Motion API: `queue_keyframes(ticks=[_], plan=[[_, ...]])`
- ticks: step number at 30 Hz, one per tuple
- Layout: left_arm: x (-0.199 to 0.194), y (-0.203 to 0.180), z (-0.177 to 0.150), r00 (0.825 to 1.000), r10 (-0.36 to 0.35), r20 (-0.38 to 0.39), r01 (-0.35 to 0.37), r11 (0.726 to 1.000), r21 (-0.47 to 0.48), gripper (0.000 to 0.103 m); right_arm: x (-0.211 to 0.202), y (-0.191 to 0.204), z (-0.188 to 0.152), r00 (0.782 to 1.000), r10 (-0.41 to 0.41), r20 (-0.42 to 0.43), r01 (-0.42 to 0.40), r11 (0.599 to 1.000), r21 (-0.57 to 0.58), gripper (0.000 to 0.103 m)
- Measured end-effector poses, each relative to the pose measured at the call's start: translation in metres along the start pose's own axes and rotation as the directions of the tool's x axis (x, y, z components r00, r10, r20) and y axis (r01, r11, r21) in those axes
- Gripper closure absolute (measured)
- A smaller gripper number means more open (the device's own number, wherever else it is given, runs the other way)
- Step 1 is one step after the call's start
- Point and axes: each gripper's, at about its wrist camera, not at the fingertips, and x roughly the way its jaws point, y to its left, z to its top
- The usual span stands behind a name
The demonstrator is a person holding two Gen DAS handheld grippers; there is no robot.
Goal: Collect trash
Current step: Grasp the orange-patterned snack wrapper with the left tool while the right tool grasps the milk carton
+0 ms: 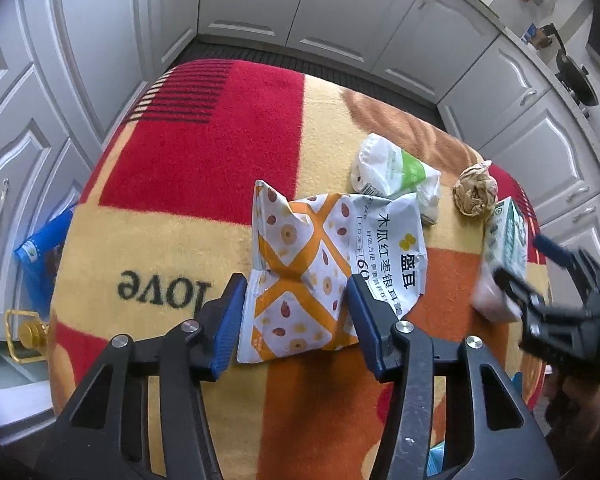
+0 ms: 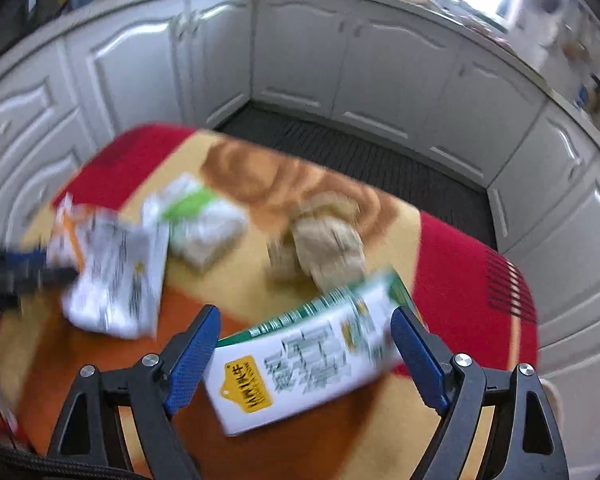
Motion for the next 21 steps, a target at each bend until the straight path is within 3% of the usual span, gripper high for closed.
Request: queue_keyframes(ticks=[4,8,11,13,15,16,19,21], plan=[[0.005,0.002,0.0,1.0,-0.013,-0.006,0.013,1.0,-0.015,0.046,-0.008,-0.031,-0.034,0.996,-0.061,-0.062,0.059,0.998,-0.033,0.018],[0.012,0.003,0.001,0.999,-0.037,0.005,0.037,0.998,-0.049,0.036,-0.028,-0.069,-0.057,1.0,0.004,-0.009,-0.003,0.994,0.106,0.018],[0.013,-0.004,-0.001,1.0,-0.006,0.024,0.006,1.0,-0.021,0.036,-0.036,-0.089,-0.063,0.996,0.054,0.066,-0.068,0.971,0.23,0.014],[0.013,-0.008,-0.003,0.999,0.01,0.031,-0.01,1.0,0.001,0.04,-0.031,-0.091,-0.06,0.993,0.097,0.071,-0.113,0.96,0.256,0.014],[0.01,-0.012,-0.008,0.999,0.028,0.042,-0.029,0.999,0.03,0.056,-0.021,-0.085,-0.051,0.985,0.157,0.073,-0.171,0.953,0.251,0.014],[0.009,-0.012,-0.009,0.999,0.019,0.042,-0.021,0.999,0.033,0.058,-0.013,-0.081,-0.046,0.982,0.178,0.069,-0.189,0.952,0.241,0.014],[0.003,-0.008,-0.014,0.999,-0.03,0.024,0.029,0.999,0.019,0.067,0.011,-0.066,-0.038,0.987,0.162,0.015,-0.162,0.963,0.216,0.014],[-0.003,-0.005,-0.021,0.998,-0.064,0.009,0.064,0.998,0.013,0.07,0.026,-0.062,-0.038,0.98,0.2,-0.008,-0.192,0.952,0.236,0.041]])
